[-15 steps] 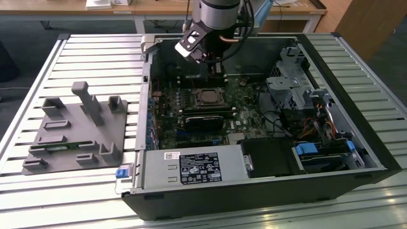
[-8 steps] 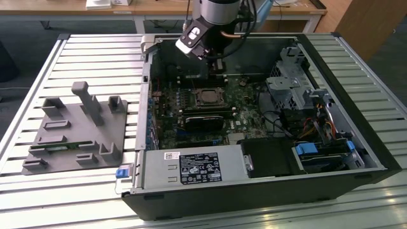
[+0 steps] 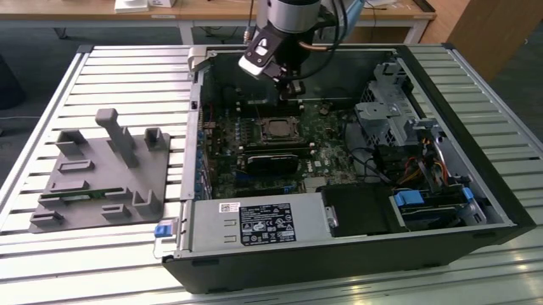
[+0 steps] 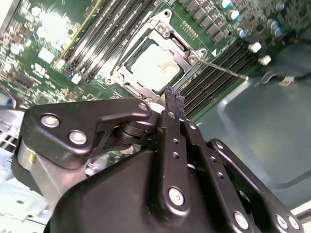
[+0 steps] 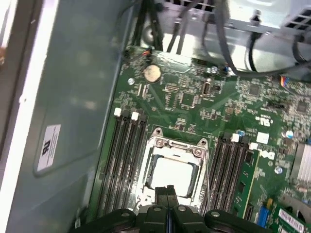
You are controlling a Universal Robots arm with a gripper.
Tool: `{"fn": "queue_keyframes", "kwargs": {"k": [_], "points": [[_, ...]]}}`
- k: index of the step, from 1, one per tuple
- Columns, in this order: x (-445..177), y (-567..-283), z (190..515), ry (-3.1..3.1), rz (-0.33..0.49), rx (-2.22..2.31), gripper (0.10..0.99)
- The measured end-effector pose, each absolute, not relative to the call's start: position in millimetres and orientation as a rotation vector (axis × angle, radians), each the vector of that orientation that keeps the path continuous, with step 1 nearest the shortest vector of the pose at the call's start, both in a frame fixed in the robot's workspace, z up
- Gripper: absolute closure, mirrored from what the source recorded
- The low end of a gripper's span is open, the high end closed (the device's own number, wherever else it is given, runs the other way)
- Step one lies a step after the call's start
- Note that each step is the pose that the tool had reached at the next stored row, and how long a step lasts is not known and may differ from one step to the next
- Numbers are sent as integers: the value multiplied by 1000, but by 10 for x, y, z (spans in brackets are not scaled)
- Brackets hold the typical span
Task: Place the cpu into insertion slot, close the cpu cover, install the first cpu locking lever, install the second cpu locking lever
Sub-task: 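Install the first cpu locking lever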
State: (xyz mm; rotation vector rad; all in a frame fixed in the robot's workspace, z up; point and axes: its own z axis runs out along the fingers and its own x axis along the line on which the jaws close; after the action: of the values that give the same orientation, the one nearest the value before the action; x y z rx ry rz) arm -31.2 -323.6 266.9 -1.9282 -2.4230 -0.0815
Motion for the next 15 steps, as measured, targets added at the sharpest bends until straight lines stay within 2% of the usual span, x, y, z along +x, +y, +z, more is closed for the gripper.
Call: {"fn": "queue_keyframes", "kwargs": {"k": [15], "points": [[-312, -3236, 2665, -2643, -63, -1612, 980]]}}
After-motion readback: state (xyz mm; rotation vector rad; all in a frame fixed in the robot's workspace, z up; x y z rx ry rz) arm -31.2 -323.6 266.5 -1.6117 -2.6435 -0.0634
